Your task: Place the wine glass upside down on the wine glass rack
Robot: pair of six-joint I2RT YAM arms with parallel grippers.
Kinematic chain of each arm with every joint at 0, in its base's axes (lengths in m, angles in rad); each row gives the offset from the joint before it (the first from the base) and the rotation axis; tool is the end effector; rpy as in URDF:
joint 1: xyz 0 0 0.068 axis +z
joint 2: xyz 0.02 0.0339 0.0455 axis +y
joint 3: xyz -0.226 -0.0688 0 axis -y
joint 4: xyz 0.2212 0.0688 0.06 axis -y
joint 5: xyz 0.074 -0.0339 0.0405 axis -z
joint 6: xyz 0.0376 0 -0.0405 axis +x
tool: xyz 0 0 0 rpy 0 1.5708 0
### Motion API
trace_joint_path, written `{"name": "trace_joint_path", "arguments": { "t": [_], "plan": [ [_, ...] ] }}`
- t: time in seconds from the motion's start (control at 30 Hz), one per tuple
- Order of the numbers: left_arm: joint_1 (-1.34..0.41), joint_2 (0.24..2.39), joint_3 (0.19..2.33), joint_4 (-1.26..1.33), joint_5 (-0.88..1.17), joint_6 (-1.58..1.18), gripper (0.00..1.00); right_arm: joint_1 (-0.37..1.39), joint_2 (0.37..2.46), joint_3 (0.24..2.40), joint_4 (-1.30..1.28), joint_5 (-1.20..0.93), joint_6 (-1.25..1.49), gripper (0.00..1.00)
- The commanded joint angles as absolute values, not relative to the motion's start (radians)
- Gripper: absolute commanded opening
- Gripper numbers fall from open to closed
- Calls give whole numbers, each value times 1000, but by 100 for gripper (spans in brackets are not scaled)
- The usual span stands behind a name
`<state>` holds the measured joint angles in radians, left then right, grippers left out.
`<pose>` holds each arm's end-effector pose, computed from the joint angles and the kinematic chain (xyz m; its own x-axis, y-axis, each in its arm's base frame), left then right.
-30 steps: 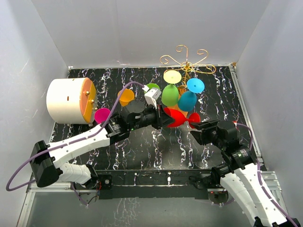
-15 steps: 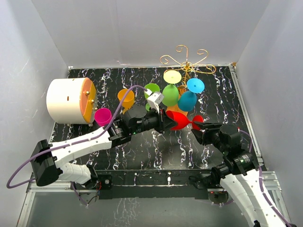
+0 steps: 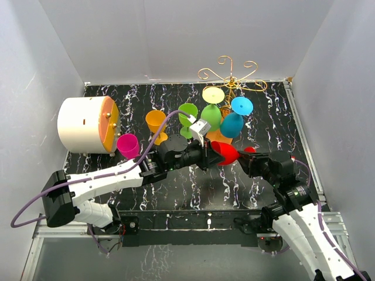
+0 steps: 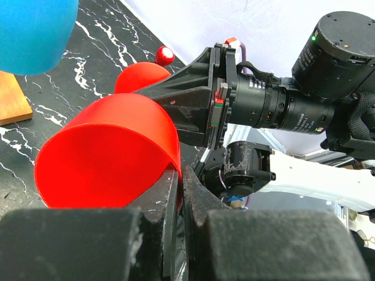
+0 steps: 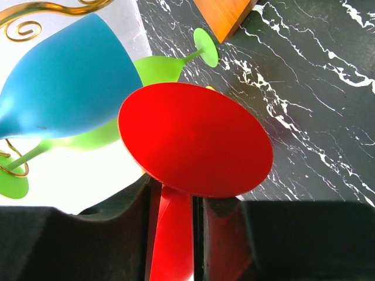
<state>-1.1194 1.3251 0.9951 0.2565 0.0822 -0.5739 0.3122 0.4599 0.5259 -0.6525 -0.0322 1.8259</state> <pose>0.1302 -0.2757 0.3096 -0.5332 -0.1405 -0.8342 0.7657 0.3391 -0.5465 0.1207 0.0402 0.2265 -0.1888 0.9553 0.2274 0.5936 -0.0735 0.8014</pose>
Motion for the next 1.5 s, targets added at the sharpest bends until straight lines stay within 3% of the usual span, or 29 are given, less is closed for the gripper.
{"name": "trace_joint_path", "arguments": {
  "t": [0.0, 0.13, 0.23, 0.47, 0.57, 0.8, 1.03, 1.27, 1.47],
  "plan": [
    [-1133, 1307, 1020, 293, 69, -554, 0, 314, 459, 541, -594, -21, 1844, 20],
    [-1135, 1295, 1018, 273, 78, -557, 0, 314, 448, 521, -558, -21, 1847, 0],
    [-1135, 1277, 1005, 249, 78, -553, 1, 314, 432, 495, -492, -23, 1838, 0],
    [-1135, 1229, 979, 159, 21, -575, 53, 314, 420, 513, -496, 62, 1720, 0],
    [-1135, 1210, 989, 61, -38, -595, 65, 314, 427, 557, -544, 183, 1544, 0],
    [-1134, 1132, 965, -29, -147, -583, 69, 314, 391, 610, -414, 355, 1023, 0],
    [-1134, 1134, 1063, -43, -143, -544, 72, 314, 299, 586, -113, 157, 598, 0],
    [-1106, 1142, 1125, -64, -12, -532, 84, 314, 314, 698, -140, 0, 344, 0],
    [-1011, 1157, 1178, -50, 182, -625, 86, 314, 324, 770, -185, -137, 213, 0]
  ]
}}
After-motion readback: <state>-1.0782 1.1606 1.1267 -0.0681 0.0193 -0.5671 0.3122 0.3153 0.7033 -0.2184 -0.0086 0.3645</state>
